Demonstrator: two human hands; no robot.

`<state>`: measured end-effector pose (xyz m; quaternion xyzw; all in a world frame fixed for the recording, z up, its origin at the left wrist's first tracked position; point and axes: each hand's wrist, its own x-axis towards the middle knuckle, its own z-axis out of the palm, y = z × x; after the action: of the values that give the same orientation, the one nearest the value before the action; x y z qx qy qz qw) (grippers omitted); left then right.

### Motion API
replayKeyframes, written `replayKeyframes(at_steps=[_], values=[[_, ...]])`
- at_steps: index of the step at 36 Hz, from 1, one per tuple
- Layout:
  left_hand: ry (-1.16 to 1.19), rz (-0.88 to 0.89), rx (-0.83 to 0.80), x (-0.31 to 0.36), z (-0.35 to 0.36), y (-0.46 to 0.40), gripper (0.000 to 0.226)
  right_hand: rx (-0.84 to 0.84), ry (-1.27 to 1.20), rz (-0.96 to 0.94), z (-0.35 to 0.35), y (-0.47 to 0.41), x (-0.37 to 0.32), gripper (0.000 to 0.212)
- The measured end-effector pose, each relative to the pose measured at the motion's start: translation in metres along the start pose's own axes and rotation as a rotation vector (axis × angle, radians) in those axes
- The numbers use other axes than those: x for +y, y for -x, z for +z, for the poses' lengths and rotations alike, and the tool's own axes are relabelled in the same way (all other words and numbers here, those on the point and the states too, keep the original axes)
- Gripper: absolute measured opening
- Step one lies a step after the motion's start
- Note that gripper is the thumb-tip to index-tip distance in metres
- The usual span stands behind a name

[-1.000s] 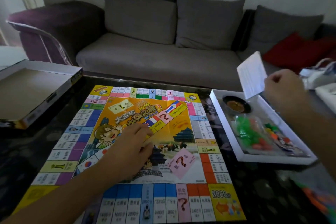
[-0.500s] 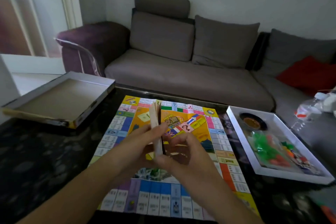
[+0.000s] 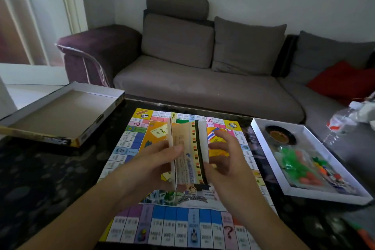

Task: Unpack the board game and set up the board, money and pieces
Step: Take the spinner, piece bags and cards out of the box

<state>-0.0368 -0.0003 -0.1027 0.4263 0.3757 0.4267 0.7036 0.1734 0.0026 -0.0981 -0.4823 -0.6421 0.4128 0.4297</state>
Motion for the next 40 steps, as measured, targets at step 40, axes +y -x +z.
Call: replayKeyframes(at_steps=[40], values=[[-0.273,-0.092,0.31,0.002,0.018,-0.005,0.053,0.476,0.144,-0.036,-0.048,-0.016,-0.002,0.026]])
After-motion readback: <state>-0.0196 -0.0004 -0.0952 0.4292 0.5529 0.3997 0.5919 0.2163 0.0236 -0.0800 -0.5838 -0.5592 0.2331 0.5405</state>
